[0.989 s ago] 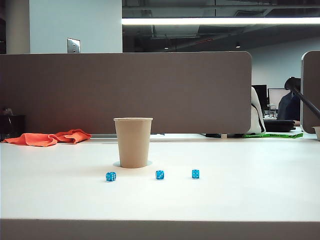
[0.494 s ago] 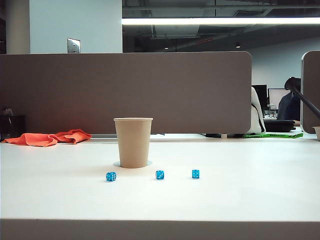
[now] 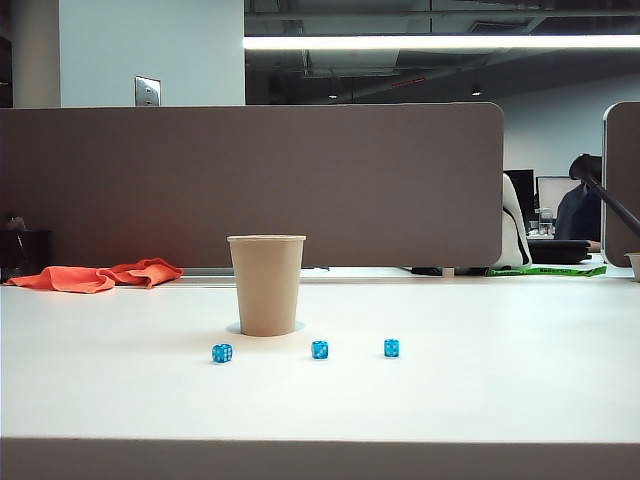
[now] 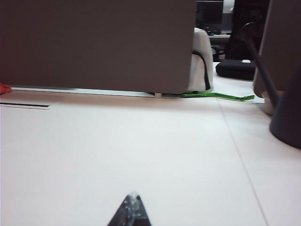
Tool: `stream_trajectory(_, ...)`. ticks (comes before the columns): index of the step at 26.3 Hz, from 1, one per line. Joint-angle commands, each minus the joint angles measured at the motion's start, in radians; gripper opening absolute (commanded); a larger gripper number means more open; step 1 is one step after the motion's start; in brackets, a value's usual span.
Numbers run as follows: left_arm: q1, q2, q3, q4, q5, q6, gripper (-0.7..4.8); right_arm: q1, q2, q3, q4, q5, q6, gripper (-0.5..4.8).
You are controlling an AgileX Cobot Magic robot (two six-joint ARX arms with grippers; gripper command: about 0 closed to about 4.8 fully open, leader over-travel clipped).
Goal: Pick up the dice with a different color and drop it into the paper cup.
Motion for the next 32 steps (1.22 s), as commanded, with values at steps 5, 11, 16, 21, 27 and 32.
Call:
stream_trajectory(5, 0.0, 0.001, 0.003, 0.014, -0.004, 0.004, -0.06, 0.0, -0.001, -0.002, 0.021, 0.006, 0.001, -0.01)
stream_trajectory(11, 0.0, 0.001, 0.003, 0.037, -0.026, 0.004, -0.06, 0.001, -0.001, -0.002, 0.026, 0.006, 0.002, -0.01)
stream_trajectory(16, 0.0, 0.001, 0.003, 0.047, -0.029, 0.004, -0.06, 0.001, -0.001, -0.002, 0.031, 0.006, 0.001, -0.01)
stream_trajectory(21, 0.0, 0.001, 0.003, 0.032, -0.029, 0.004, -0.06, 0.001, -0.001, -0.002, 0.031, 0.007, 0.001, -0.01)
stream_trajectory(27, 0.0, 0.001, 0.003, 0.032, -0.029, 0.004, -0.06, 0.001, -0.001, -0.002, 0.031, 0.007, 0.001, -0.01)
stream_trajectory(32, 0.0, 0.001, 0.003, 0.032, -0.029, 0.004, -0.06, 0.001, -0.001, -0.002, 0.031, 0.007, 0.001, -0.01)
